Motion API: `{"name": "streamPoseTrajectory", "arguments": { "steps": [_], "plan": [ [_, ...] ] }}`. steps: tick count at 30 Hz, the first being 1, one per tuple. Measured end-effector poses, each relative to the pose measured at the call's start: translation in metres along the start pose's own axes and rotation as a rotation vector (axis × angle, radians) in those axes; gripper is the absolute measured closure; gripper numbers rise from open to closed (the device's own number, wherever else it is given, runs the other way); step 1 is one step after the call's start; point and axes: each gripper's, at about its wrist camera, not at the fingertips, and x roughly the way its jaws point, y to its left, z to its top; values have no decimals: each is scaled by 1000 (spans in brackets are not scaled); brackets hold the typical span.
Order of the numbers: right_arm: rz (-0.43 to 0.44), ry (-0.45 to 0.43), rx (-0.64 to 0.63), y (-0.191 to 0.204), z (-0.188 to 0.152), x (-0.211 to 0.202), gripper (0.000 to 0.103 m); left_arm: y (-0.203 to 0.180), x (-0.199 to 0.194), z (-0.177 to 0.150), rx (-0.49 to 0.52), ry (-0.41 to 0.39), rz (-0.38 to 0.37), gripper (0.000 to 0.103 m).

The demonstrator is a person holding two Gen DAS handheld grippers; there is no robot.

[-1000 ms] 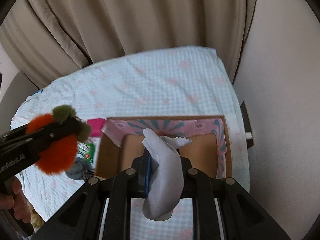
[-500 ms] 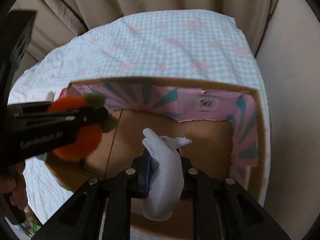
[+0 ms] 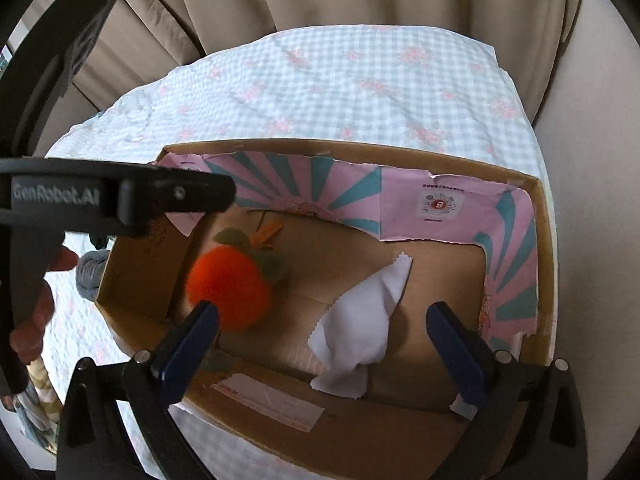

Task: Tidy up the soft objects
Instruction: 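Lift both tools out of the box and back toward the remaining items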

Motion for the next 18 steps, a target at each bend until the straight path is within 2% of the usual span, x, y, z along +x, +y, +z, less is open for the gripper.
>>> {"name": "streamPoseTrajectory", "arguments": {
  "steps": [9, 13, 18],
  "plan": [
    [-41, -31, 21, 8, 3, -33, 0, -1, -44, -6, 14, -52, -9, 0],
    [-66, -37, 24, 18, 4, -62, 0, -2, -84, -12, 23, -106, -19, 0],
    [-104, -85, 32, 41, 5, -112, 0, -1, -142, -26, 48, -182, -20, 0]
  ]
}}
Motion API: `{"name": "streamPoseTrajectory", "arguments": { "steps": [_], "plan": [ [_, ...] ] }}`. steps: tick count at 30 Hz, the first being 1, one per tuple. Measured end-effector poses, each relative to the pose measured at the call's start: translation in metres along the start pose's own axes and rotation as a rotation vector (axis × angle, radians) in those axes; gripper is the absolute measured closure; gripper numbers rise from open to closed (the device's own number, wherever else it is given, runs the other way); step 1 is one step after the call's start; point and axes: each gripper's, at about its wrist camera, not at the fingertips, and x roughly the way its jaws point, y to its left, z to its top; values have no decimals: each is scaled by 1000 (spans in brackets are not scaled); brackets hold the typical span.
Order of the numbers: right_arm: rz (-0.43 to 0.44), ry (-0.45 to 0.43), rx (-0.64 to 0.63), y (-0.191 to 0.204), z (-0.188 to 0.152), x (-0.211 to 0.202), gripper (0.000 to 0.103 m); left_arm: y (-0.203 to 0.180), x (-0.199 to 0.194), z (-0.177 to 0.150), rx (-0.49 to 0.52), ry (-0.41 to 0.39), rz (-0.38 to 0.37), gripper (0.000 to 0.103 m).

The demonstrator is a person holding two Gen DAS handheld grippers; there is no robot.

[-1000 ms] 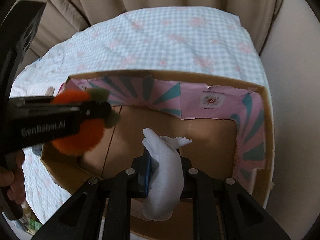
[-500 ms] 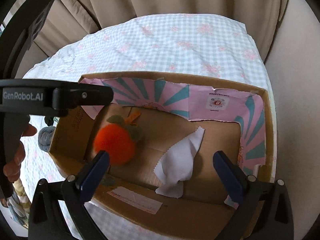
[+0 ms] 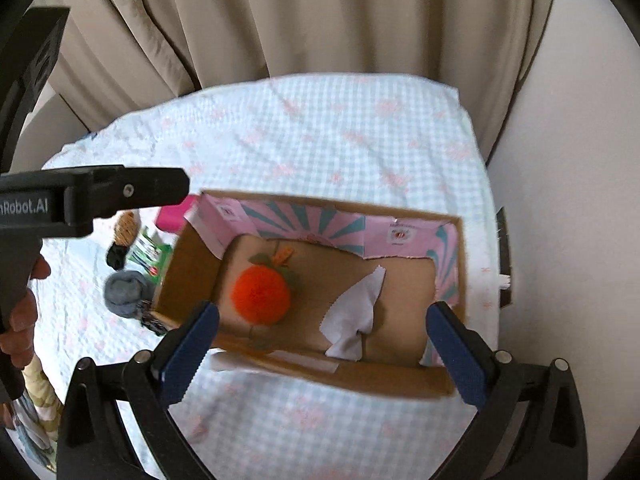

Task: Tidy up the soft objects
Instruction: 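Lift both tools out of the box and back toward the remaining items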

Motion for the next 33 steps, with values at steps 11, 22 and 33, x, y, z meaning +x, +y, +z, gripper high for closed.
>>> {"name": "streamPoseTrajectory", "arguments": {
  "steps": [11, 22, 33],
  "plan": [
    [-41, -178, 42, 67, -3, -130, 0, 39, -160, -41, 5, -227, 5, 0],
    [-66, -361, 118, 151, -24, -222, 0, 113, -278, -111, 23, -388, 23, 0],
    [-109, -401, 220, 237, -35, -236, 0, 216, -321, -131, 53, -412, -64, 0]
  ]
}}
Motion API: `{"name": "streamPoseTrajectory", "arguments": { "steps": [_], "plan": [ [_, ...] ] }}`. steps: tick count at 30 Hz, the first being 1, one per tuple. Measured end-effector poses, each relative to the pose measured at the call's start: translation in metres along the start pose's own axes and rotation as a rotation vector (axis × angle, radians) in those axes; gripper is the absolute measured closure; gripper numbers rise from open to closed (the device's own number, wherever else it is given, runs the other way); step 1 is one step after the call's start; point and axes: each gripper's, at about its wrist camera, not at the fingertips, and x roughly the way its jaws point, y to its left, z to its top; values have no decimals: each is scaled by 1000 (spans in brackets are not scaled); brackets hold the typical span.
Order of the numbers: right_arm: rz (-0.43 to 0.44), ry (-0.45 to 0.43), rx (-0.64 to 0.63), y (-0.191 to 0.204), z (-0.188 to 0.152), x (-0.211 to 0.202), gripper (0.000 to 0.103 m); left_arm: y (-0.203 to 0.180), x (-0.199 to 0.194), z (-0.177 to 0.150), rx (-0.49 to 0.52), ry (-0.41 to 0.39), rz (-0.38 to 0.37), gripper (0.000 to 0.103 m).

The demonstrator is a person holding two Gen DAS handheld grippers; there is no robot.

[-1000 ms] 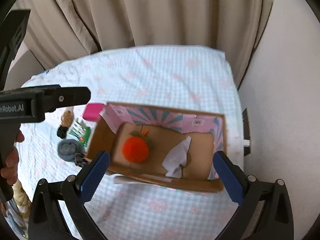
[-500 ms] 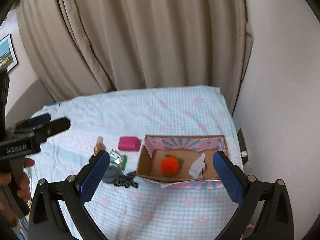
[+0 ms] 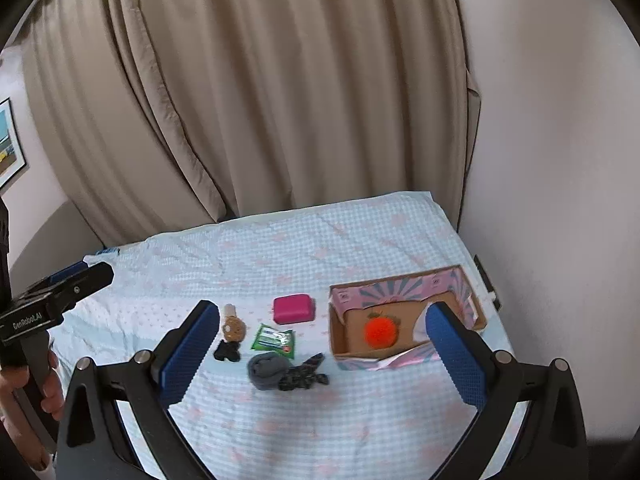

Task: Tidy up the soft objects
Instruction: 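Lift both tools out of the box and back toward the remaining items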

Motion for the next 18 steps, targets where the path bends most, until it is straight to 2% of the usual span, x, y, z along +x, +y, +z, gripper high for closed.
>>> {"name": "streamPoseTrajectory", "arguments": {
  "steps": [8, 18],
  "plan": [
    [-69, 22, 119, 51, -27, 27, 0, 62, 20, -15, 71, 67, -75, 0],
    [-161, 34, 245, 74, -75, 91, 0, 89, 94, -58, 203, 136, -184, 0]
  ]
}}
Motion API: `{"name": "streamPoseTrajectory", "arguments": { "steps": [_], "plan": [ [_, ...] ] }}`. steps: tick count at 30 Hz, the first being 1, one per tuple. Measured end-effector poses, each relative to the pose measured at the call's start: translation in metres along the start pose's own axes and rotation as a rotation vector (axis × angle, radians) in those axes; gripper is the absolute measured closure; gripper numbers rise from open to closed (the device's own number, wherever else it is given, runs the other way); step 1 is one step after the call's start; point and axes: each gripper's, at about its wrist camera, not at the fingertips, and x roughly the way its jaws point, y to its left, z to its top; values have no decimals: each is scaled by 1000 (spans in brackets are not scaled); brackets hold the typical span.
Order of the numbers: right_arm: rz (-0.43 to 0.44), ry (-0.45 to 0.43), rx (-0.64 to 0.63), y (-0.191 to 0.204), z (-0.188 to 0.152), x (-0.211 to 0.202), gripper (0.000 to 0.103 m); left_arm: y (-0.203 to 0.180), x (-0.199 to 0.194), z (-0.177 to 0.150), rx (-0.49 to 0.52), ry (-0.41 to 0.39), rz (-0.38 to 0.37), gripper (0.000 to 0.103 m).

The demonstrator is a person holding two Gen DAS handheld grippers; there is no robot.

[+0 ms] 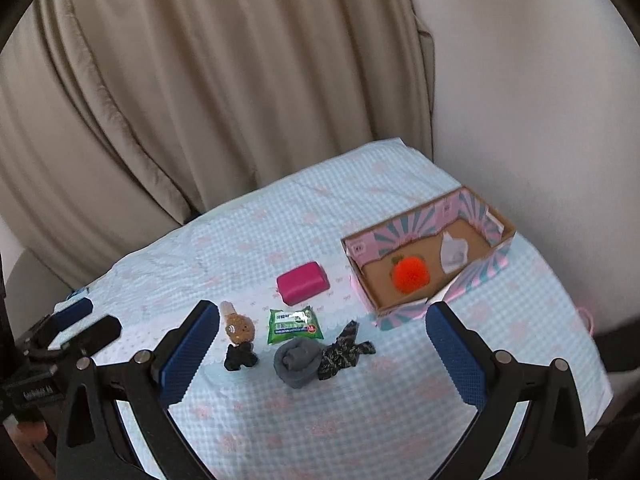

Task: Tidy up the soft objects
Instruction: 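Grasp the grey rolled sock with the left tool while the right tool grasps the black sock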

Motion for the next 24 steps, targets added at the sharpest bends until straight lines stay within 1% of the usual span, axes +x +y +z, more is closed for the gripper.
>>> {"name": "streamPoseTrajectory", "arguments": {
  "steps": [6, 8, 9, 10, 12, 15, 18, 20, 22, 24],
  "plan": [
    [-18, 11, 23, -8, -33, 55, 0, 0, 66, -39, 60, 52, -73, 0],
    [-16, 26, 33, -15, -46, 80, 0, -2, 96, -54, 79, 70, -94, 0],
    [-13, 37, 40, -19, -54, 94, 0, -2, 106, -59, 85, 77, -100, 0],
    [-12, 45, 43, -21, -59, 101, 0, -4, 125, -68, 95, 94, -110, 0],
    [-14, 77, 48, -28, -74, 131, 0, -6, 153, -80, 104, 120, -113, 0],
    [-17, 120, 54, -34, -94, 166, 0, -3, 189, -97, 94, 147, -125, 0],
    [-7, 155, 84, -45, -115, 205, 0, 0, 217, -111, 99, 157, -125, 0],
    [0, 166, 107, -49, -123, 223, 0, 2, 236, -120, 108, 165, -124, 0],
    [6, 168, 125, -52, -129, 237, 4, 3, 247, -126, 112, 164, -135, 0],
    [12, 170, 141, -55, -133, 252, 5, 3, 257, -130, 121, 158, -141, 0]
  ]
}}
